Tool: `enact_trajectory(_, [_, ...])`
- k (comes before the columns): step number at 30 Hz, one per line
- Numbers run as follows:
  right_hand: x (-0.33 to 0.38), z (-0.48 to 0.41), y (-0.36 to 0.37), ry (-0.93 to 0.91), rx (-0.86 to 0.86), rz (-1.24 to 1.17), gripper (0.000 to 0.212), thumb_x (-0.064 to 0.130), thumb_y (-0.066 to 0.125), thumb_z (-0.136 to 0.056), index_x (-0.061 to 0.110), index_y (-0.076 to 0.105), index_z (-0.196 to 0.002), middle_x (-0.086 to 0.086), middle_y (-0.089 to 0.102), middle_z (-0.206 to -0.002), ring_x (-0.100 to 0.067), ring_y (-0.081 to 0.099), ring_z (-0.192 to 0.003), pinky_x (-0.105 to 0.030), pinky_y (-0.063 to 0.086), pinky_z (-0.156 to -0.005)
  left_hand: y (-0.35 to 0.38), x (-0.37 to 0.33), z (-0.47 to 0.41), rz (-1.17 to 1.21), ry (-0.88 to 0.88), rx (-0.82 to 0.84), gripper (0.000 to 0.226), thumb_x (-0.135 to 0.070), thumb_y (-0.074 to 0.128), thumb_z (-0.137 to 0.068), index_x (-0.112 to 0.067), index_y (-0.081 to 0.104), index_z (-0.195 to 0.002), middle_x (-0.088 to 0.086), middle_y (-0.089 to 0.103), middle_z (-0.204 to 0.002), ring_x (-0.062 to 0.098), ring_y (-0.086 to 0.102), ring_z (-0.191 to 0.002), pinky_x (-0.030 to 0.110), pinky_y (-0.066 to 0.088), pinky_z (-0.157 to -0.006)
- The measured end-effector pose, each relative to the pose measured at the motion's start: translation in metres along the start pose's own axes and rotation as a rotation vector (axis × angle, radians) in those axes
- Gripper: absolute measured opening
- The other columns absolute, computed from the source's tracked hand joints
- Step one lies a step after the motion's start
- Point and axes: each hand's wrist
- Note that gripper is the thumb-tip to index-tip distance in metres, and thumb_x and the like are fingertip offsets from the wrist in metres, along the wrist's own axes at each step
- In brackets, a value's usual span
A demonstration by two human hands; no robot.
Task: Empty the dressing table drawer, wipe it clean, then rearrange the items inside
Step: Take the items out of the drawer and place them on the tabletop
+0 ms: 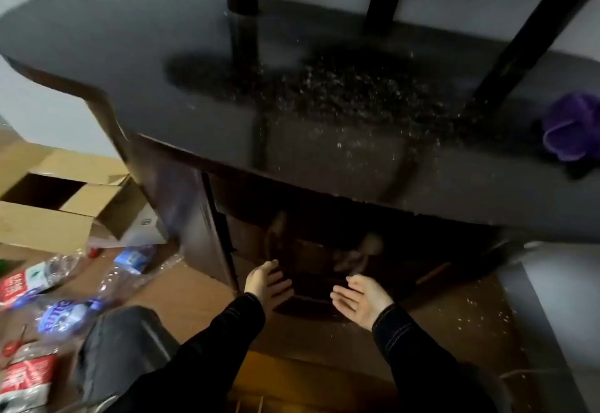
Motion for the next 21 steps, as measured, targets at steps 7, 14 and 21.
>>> enact_trajectory(7, [-0.006,0.003,-0.009,-0.09,-0.001,-0.459,0.062,0.013,0.058,-0.096,0.004,0.032,-0.152,-0.025,0.046,-0.141,-0.04,0.061,-0.109,-0.045,0.055,-0.086,-0.007,0.01,-0.001,0.175,-0.029,0.155,0.059,-0.032,0.054,-0.099,-0.018,0.033,-0.152,0.016,0.049,-0.141,0.037,0.063,-0.112,0.045,0.055,-0.084])
enact_trajectory(14, [-0.016,0.018,0.001,-0.141,-0.067,-0.465,0.054,0.015,0.058,-0.094,0.003,0.04,-0.144,-0.018,0.049,-0.129,-0.022,0.057,-0.08,-0.03,0.049,-0.068,0.0,0.008,-0.002,0.34,-0.066,0.145,0.07,-0.03,0.058,-0.093,-0.01,0.03,-0.154,0.02,0.04,-0.15,0.031,0.059,-0.095,0.038,0.049,-0.074])
enact_trajectory(21, [-0.058,0.038,-0.028,-0.047,-0.091,-0.279,0.041,0.014,0.052,-0.097,-0.002,0.046,-0.135,-0.018,0.055,-0.112,-0.021,0.049,-0.07,-0.029,0.04,-0.061,-0.037,0.033,0.031,0.041,-0.118,0.004,0.053,-0.036,0.051,-0.099,-0.009,0.041,-0.143,0.016,0.058,-0.127,0.031,0.06,-0.087,0.039,0.047,-0.066])
Point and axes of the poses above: each hand's wrist, its own z-axis away from the middle knuckle, its own y-axis out of the palm, x = y × z
